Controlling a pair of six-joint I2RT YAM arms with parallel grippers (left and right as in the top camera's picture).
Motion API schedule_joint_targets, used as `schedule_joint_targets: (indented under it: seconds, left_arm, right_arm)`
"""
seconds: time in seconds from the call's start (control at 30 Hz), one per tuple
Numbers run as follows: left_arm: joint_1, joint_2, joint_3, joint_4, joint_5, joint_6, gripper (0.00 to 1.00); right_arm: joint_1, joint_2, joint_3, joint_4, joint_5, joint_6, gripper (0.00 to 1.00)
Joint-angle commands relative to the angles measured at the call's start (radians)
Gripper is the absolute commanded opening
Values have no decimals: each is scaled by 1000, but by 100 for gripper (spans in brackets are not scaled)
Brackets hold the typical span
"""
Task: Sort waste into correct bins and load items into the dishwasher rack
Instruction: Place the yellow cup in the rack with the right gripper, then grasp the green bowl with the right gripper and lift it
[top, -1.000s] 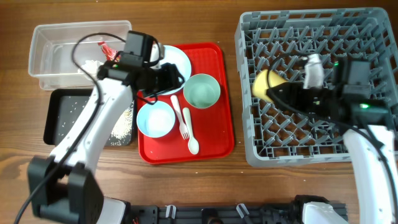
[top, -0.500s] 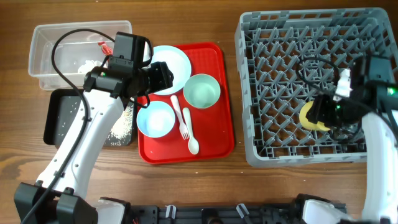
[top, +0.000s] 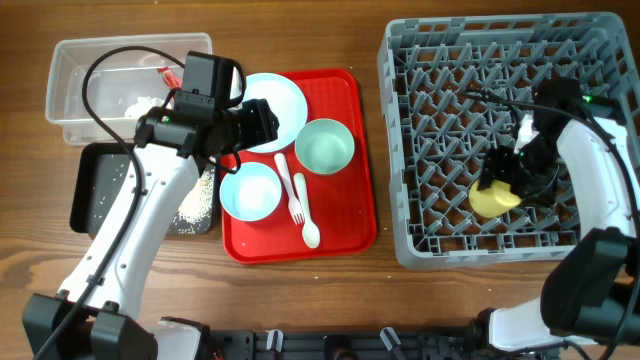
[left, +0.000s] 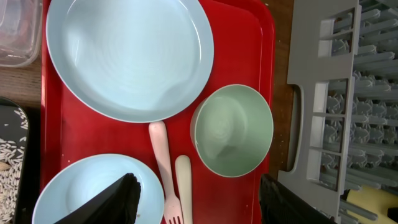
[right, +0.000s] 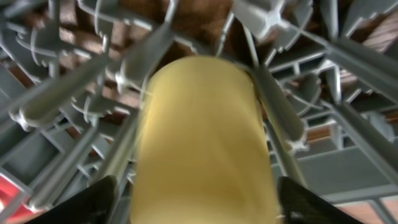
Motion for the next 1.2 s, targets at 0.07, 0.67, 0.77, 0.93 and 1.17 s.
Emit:
schedule_joint_targets:
  seconds: [0.07,0.67,0.77,0.93,1.17]
  left_arm:
    - [5,-5,7,-8,-14,19,64]
    - [78,-9,7,-301,-308,-225,69]
    - [112,-9,7,-302,-308,-225,70]
    - [132,-9,7,-301,-308,-225,70]
    - [132,-9,7,-301,-308,-225,70]
  right_arm:
    - [-3,-35,34,13,-19,4,100]
    - [400,-77,237,319,-274,-123,85]
    - [493,-12,237,343,-217,-106,85]
    - [597,133,237,381,-92,26,81]
    - [629,324,237,439,-138,76,68]
